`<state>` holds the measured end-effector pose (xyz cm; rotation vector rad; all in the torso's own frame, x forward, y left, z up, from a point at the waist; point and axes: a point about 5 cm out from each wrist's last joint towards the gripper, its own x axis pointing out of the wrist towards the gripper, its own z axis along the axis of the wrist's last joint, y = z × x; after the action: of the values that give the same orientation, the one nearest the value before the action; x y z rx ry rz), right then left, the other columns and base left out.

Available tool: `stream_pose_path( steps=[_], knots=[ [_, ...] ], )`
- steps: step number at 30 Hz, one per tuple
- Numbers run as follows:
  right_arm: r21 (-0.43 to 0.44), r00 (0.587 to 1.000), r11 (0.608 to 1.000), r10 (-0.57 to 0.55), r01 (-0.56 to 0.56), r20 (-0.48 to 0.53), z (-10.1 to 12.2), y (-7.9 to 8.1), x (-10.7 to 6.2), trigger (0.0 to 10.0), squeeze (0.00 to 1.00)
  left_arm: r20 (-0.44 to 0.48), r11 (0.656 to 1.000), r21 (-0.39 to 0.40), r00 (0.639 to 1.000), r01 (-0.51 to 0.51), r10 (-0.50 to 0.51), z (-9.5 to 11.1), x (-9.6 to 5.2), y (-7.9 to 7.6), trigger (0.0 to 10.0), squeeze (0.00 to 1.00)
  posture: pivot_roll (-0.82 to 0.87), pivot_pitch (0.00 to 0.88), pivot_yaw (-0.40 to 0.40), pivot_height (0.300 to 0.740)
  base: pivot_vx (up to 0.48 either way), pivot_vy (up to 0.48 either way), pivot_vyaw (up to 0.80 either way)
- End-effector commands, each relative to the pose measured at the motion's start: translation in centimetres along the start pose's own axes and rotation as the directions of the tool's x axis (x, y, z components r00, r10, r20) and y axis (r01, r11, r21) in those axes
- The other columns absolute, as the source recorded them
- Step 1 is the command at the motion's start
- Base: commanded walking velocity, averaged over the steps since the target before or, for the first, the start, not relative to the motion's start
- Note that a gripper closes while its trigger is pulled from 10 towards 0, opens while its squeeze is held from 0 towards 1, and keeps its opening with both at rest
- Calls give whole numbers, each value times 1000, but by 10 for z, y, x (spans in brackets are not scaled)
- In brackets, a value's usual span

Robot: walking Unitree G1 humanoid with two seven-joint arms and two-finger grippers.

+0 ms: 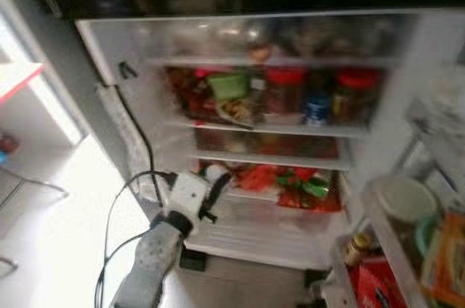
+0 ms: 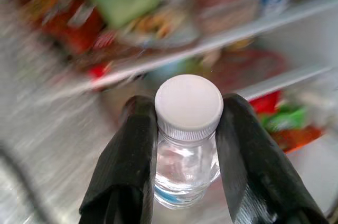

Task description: Restocking fridge

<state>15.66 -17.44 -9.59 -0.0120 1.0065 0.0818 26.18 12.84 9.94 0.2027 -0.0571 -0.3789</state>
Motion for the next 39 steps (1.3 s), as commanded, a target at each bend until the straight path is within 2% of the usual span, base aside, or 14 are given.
stream_pose_path(
  steps=[1,22,39],
  knots=[
    [13,999,1000,-14,14,-32,-12,-6,-3,10000,0,30,1000,0,999,25,-25,6,4,-6,10000,0,0,0,44,740,255,0,0],
    [12,999,1000,-8,9,-35,-14,-6,-4,10000,0,34,998,-14,998,55,-54,6,3,-12,10000,0,-8,0,43,740,250,0,0],
    [9,999,1000,3,-3,-39,-14,-6,-4,10000,0,17,993,-42,994,108,-107,3,-3,-19,10000,0,-8,0,44,740,0,0,0]
  ],
)
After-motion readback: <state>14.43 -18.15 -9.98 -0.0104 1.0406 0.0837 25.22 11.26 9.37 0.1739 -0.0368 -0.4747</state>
